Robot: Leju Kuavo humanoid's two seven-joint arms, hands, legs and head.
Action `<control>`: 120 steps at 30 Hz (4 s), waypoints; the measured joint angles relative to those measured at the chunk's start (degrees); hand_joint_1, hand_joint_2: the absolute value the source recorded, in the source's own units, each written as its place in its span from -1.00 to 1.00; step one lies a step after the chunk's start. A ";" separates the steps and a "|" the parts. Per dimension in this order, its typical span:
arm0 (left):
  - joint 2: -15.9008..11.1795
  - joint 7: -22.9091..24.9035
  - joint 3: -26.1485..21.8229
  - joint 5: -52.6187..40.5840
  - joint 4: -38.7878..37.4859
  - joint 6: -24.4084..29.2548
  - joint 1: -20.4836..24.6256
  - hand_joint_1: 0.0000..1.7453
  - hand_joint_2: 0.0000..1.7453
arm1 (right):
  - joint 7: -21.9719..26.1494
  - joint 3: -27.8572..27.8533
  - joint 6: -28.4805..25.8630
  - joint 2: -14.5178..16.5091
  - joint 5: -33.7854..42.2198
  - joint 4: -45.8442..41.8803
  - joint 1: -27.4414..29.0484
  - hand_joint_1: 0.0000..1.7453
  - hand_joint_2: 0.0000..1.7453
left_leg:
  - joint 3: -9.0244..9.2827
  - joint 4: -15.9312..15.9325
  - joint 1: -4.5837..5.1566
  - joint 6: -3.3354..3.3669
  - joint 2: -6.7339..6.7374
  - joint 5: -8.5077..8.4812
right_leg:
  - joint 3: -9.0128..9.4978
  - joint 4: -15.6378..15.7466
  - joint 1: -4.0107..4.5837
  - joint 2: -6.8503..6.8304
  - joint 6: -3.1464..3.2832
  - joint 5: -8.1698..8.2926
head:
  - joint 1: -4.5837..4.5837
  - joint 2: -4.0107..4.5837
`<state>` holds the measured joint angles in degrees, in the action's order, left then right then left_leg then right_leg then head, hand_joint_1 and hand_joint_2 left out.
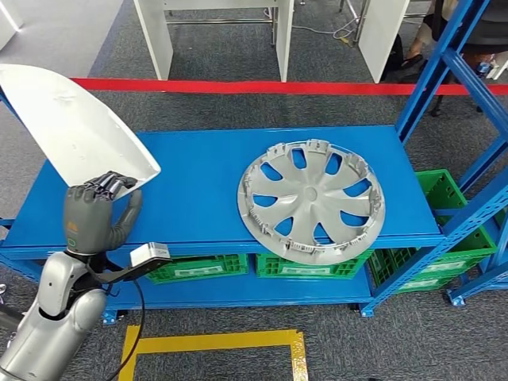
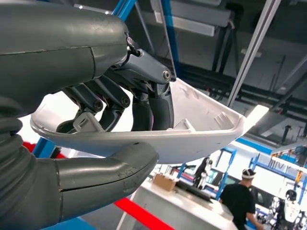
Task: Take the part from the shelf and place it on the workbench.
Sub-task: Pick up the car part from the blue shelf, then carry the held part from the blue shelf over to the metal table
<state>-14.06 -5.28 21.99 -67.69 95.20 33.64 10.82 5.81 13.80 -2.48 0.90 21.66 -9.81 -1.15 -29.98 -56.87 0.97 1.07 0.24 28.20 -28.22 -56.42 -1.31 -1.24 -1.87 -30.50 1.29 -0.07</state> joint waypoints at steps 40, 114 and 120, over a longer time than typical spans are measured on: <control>-5.12 1.31 -2.49 -1.11 -2.42 -3.67 -2.87 1.00 1.00 | -1.86 -0.01 -1.25 0.55 -1.12 0.04 -0.86 -1.00 -1.00 | 1.18 -4.65 -1.12 -1.76 -0.23 3.64 | -8.22 -3.35 0.37 0.93 1.90 4.67 | 0.41 0.00; -6.42 -3.70 -18.38 5.18 3.26 2.03 -16.77 1.00 1.00 | -5.38 -1.48 -2.42 2.29 0.44 0.24 -1.46 -1.00 -1.00 | -3.84 -0.40 -0.74 0.66 0.09 -2.57 | -8.72 -15.26 1.39 1.08 0.66 -3.79 | 0.13 0.00; -6.33 -3.73 -18.29 5.70 2.70 1.66 -15.65 1.00 1.00 | -5.65 -1.48 -2.75 2.25 0.42 0.24 -1.84 -1.00 -1.00 | -6.09 -0.87 -0.73 -0.47 0.01 -5.28 | 1.34 0.67 2.42 1.25 2.03 -0.98 | 0.06 0.00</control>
<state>-20.39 -9.02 3.70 -61.99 97.90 35.29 -4.83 0.16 12.33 -5.23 3.15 22.08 -9.57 -2.99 -36.07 -57.75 0.24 0.60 0.25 22.92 -26.88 -55.75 1.10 0.01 0.16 -31.47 1.35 -0.07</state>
